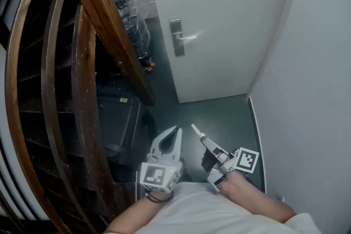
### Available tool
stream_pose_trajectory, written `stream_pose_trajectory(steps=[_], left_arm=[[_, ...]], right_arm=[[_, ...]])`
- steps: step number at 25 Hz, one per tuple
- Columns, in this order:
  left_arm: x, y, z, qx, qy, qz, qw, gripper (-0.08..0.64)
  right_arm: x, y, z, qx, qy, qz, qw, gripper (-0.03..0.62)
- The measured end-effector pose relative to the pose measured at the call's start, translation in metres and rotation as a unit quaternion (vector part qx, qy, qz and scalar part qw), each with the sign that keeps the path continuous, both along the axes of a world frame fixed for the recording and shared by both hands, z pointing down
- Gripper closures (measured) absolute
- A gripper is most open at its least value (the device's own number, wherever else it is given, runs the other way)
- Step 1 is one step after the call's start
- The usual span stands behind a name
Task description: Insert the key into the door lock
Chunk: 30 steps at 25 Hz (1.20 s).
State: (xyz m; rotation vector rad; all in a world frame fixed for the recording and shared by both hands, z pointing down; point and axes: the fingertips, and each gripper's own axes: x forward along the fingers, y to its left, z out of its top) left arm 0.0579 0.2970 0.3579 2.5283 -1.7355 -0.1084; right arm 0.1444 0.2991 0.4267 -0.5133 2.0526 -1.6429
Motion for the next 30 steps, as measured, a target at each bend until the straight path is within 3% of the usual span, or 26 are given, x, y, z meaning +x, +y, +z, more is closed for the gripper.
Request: stream_pose_trajectory(steps=[14, 30], left_arm=[[-0.037, -0.039, 0.009, -0.004, 0.020, -0.008, 0.9998, 0.555], [-0.130, -0.189, 0.005, -0.007, 0.021, 0.027, 0.9994, 0.554]], right_arm=[[-0.027, -0.037, 0.008, -0.015, 0.000, 0.009, 1.000, 0.568], [-0.116, -0.183, -0.005, -0.007, -0.001, 0.049, 0.999, 0.568]])
